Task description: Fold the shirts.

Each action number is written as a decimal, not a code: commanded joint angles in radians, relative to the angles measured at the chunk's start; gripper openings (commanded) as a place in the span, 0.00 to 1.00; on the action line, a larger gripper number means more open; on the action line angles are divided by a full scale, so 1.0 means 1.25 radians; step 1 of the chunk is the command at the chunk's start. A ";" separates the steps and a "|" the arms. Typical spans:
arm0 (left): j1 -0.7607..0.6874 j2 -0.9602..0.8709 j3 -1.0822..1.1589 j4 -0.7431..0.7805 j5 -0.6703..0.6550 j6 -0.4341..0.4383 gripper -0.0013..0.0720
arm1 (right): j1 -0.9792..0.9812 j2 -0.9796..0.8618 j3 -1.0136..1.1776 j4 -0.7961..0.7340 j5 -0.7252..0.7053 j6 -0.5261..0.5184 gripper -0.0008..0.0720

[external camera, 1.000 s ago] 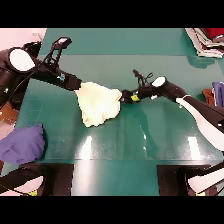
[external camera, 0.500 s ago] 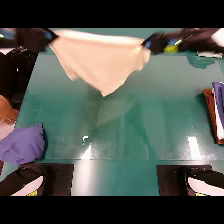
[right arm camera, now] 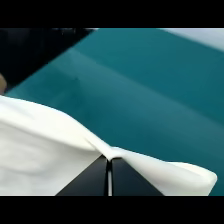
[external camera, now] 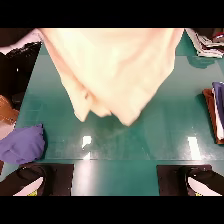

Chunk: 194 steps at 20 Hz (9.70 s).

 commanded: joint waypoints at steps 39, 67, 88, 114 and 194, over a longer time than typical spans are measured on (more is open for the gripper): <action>0.218 -0.389 -0.675 -0.262 0.255 0.214 0.54 | -0.264 0.059 -0.642 0.016 0.088 0.028 0.71; 0.221 -0.367 -0.563 -0.247 0.198 0.215 0.05 | -0.130 -0.264 -0.641 0.012 -0.137 0.009 0.03; 0.220 0.042 0.219 -0.109 0.217 0.148 0.05 | -0.413 0.267 -0.134 0.012 -0.068 0.009 0.03; 0.221 -0.552 -0.203 0.030 0.383 0.083 0.07 | -0.281 -0.376 -0.296 -0.065 -0.148 0.109 0.03; 0.309 0.168 0.363 -0.137 0.265 0.050 0.05 | -0.655 0.266 0.193 -0.023 -0.031 -0.038 0.03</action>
